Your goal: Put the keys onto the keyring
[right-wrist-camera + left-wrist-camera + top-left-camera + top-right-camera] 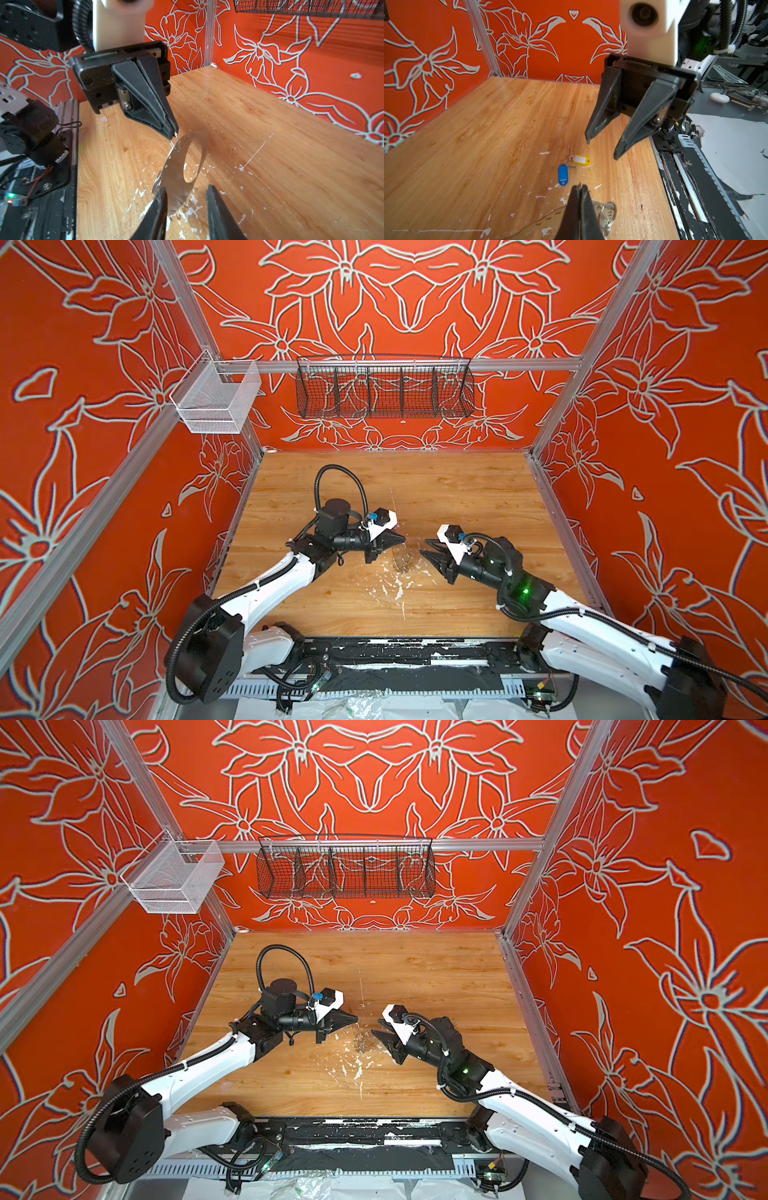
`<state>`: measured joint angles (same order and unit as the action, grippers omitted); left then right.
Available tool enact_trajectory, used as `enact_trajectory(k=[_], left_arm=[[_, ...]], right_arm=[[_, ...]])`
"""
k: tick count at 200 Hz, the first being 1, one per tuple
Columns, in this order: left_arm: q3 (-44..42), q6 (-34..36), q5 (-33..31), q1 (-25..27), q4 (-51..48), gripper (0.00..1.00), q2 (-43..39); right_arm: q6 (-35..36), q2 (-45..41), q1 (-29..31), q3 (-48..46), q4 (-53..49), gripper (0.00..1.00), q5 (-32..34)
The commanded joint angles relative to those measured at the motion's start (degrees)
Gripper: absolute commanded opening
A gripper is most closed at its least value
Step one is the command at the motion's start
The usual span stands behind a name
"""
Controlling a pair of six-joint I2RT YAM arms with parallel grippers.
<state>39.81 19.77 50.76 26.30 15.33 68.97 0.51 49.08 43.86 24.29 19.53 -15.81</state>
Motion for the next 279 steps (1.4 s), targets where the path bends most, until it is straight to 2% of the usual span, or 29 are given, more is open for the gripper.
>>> enact_trajectory(k=[1,57,88,120,138,165,184,202,214,225,243,250,267,279], left_arm=[[-1.20,-4.88,1.55,0.04,9.37,0.00,-2.19],[-4.44,-10.94,-0.76,-0.03,23.65,0.00,-2.07],[-5.49,-14.75,-6.32,0.19,29.40,0.00,-0.29],[-6.16,-15.64,-10.37,0.41,32.56,0.00,-0.44],[-6.66,-16.28,-13.68,0.48,34.15,0.00,-0.81],[-8.72,-18.76,-17.46,0.48,42.59,0.00,0.86],[-8.53,-19.72,-18.53,0.46,45.33,0.00,2.40],[-8.46,-21.66,-19.17,0.42,47.64,0.00,3.76],[-7.59,-26.05,-21.38,0.49,47.33,0.00,4.00],[-5.72,-29.20,-22.14,0.50,42.75,0.00,3.19],[-1.71,-36.88,-30.54,0.56,32.15,0.00,1.27],[-1.15,-38.14,-31.80,0.59,29.89,0.00,0.63],[-4.04,-36.62,-27.87,0.60,35.24,0.00,-0.53],[-5.37,-37.17,-28.38,0.69,37.18,0.00,-1.89]], right_arm=[[-1.18,-0.53,-0.04,-1.74,6.95,0.27,0.43],[-8.05,6.12,0.01,-1.56,17.71,0.22,-1.98],[-10.74,9.79,0.05,0.30,20.21,0.25,-2.23],[-12.89,10.64,0.08,1.63,17.18,0.27,5.12],[-14.08,8.88,0.05,1.07,14.57,0.34,9.29],[-15.85,5.10,0.05,0.64,7.98,0.39,16.34],[-19.25,2.92,0.04,0.62,-0.63,0.47,25.17],[-23.65,1.95,0.04,2.26,-11.87,0.47,32.71],[-25.27,1.48,-0.07,2.94,-16.55,0.46,34.07],[-26.48,0.35,0.01,3.34,-19.48,0.45,34.83],[-28.46,-2.59,-0.03,3.25,-24.05,0.48,37.61],[-29.15,-3.90,-0.09,3.23,-25.78,0.49,38.62],[-31.04,-6.35,-0.04,2.08,-28.39,0.52,40.60],[-32.30,-7.47,-0.02,1.17,-29.87,0.54,41.69]])
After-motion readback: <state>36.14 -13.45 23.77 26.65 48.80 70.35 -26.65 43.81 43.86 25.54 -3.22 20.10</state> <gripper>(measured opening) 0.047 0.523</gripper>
